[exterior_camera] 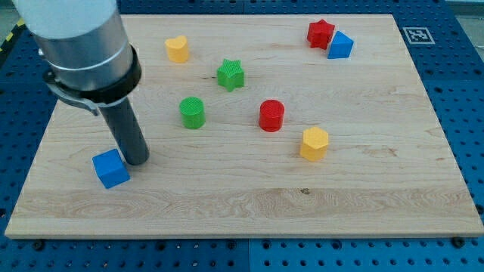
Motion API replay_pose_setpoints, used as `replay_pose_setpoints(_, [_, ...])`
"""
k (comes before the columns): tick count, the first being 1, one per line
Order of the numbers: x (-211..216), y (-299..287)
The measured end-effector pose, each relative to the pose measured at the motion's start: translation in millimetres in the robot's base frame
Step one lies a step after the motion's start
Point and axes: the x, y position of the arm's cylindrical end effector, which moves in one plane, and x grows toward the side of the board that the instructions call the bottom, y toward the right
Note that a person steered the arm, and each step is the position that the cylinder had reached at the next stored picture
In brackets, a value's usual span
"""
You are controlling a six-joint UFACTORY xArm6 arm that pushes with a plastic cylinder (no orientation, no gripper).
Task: Nudge the green circle a bit down
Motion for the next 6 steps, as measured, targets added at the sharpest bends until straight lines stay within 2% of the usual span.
replay_pose_setpoints(1, [-3,-42])
replay_pose_setpoints(3, [32,-44])
replay_pose_setpoints(4, [24,-42])
replay_pose_setpoints(5, [-18,7])
replay_pose_setpoints(6, [-78,42])
